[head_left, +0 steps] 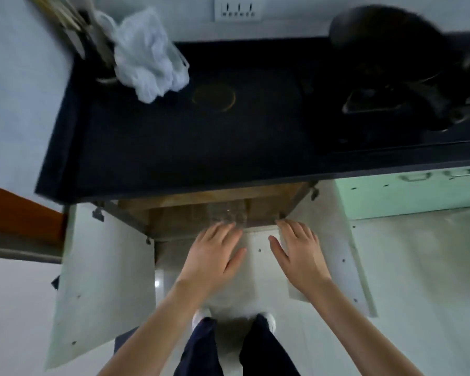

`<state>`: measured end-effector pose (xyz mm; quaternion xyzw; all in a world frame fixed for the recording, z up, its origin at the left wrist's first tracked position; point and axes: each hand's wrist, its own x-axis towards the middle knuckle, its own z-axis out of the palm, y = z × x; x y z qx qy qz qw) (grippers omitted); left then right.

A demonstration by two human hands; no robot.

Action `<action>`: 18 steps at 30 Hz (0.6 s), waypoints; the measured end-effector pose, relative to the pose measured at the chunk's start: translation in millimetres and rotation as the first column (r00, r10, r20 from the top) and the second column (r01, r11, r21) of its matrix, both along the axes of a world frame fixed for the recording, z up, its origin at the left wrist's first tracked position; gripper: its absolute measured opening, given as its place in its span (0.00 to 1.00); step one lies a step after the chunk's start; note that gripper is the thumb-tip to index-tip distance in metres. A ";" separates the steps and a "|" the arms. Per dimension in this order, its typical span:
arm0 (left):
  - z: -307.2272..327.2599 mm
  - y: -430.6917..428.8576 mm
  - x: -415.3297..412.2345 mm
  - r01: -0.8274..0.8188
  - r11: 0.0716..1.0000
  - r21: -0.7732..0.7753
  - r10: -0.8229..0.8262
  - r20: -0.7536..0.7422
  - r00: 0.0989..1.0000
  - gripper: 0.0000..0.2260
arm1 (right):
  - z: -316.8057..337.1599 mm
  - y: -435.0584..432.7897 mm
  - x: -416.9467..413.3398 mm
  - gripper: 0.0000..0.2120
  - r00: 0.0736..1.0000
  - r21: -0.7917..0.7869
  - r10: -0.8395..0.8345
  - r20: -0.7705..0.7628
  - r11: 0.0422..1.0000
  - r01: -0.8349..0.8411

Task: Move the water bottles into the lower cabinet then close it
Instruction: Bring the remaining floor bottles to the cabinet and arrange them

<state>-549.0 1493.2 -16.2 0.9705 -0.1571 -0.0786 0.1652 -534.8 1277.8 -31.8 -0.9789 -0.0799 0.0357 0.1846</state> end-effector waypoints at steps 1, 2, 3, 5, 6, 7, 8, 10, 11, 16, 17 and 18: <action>23.0 -2.2 -2.2 0.012 1.000 -0.007 -0.012 0.033 0.999 0.26 | 23.5 -3.3 -6.8 0.26 1.000 0.003 -0.018 0.022 1.000 0.018; 43.6 -4.5 -4.5 0.022 1.000 -0.015 -0.021 0.071 0.997 0.26 | 43.9 -6.4 -13.8 0.26 0.998 0.015 -0.039 0.048 0.999 0.038; 66.1 -6.6 -7.7 0.038 0.999 -0.031 -0.035 0.113 0.993 0.25 | 67.0 -9.4 -24.6 0.26 0.994 0.029 -0.072 0.080 0.997 0.070; 89.9 -7.3 -9.5 0.050 0.996 -0.079 -0.037 0.160 0.986 0.25 | 91.1 -12.4 -39.0 0.26 0.986 0.055 -0.118 0.121 0.992 0.112; 102.1 -7.4 -12.6 0.075 0.991 -0.109 -0.053 0.189 0.981 0.25 | 103.5 -13.8 -51.9 0.25 0.974 0.069 -0.158 0.160 0.986 0.149; 111.3 -6.8 -17.4 0.099 0.986 -0.133 -0.069 0.209 0.975 0.25 | 113.3 -15.6 -67.0 0.25 0.959 0.084 -0.202 0.200 0.978 0.189; 116.9 -5.7 -22.0 0.131 0.980 -0.146 -0.097 0.223 0.970 0.25 | 119.2 -17.1 -83.0 0.23 0.940 0.096 -0.244 0.240 0.969 0.227; 115.9 -1.5 -28.5 0.220 0.966 -0.135 -0.188 0.218 0.958 0.26 | 122.3 -17.8 -118.6 0.22 0.899 0.105 -0.331 0.287 0.944 0.314; 110.1 1.1 -31.3 0.263 0.958 -0.115 -0.238 0.194 0.952 0.26 | 119.3 -17.8 -137.6 0.22 0.877 0.114 -0.389 0.282 0.921 0.372; 60.7 1.3 -51.1 0.426 0.905 0.001 -0.426 0.014 0.905 0.33 | 84.3 -24.0 -235.0 0.25 0.721 0.098 -0.672 0.167 0.739 0.666; 53.0 -2.2 -55.9 0.456 0.890 0.009 -0.456 -0.010 0.890 0.35 | 79.3 -27.3 -253.0 0.26 0.684 0.082 -0.716 0.142 0.697 0.712; 47.1 -8.1 -60.6 0.486 0.874 0.011 -0.486 -0.027 0.874 0.37 | 75.6 -31.7 -269.9 0.26 0.646 0.068 -0.753 0.122 0.656 0.752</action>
